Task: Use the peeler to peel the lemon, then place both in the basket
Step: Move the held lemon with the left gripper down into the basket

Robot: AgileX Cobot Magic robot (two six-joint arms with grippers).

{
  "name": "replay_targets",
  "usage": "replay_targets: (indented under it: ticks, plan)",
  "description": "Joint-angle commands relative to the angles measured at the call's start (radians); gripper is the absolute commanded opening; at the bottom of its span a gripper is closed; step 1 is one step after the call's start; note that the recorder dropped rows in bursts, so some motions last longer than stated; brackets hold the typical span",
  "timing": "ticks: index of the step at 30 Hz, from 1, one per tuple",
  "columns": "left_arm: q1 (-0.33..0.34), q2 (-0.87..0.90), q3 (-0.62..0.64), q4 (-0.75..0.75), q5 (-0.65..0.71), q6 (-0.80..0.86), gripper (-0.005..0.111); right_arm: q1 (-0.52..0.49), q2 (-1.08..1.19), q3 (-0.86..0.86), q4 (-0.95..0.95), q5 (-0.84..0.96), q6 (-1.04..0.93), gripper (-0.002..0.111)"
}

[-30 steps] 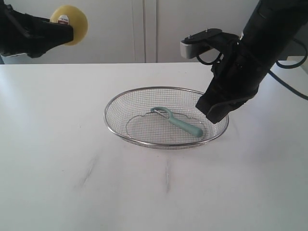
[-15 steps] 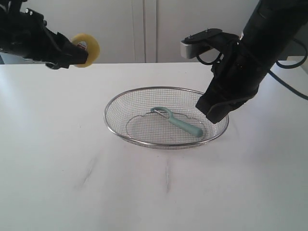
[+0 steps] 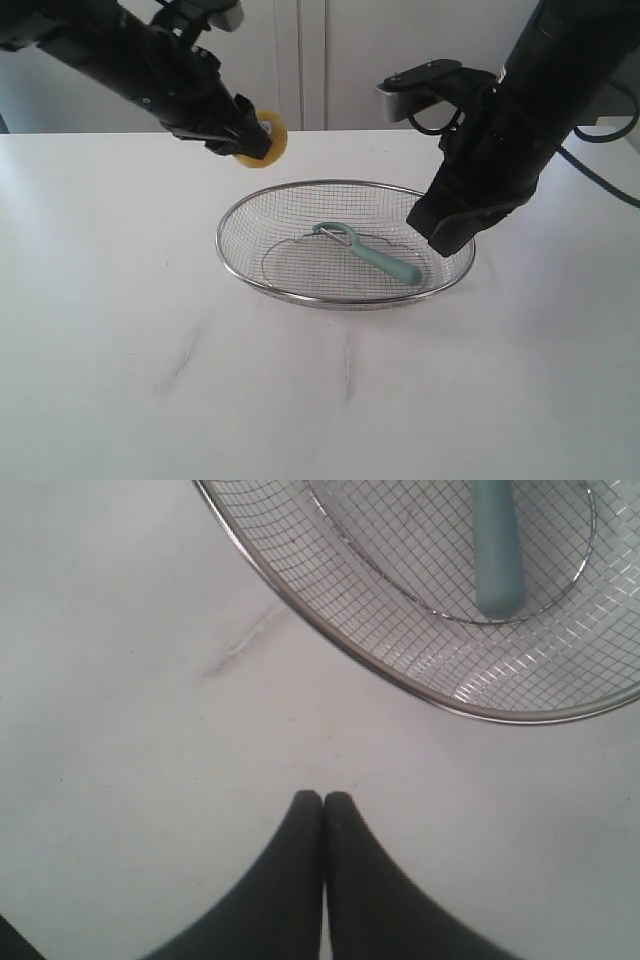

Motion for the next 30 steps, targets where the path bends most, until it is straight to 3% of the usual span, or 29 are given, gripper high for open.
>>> replay_targets:
  ticks: [1, 10, 30]
  plan:
    - [-0.035, 0.09, -0.025, -0.018, -0.029, -0.029, 0.0, -0.001, -0.009, 0.003, -0.005, 0.002, -0.001, 0.0]
    - [-0.034, 0.213, -0.025, -0.059, -0.049, -0.029, 0.0, -0.001, -0.009, 0.003, -0.005, 0.002, -0.001, 0.0]
    - [-0.034, 0.305, -0.025, -0.138, -0.055, -0.024, 0.0, -0.001, -0.009, 0.003, -0.005, 0.002, -0.001, 0.0]
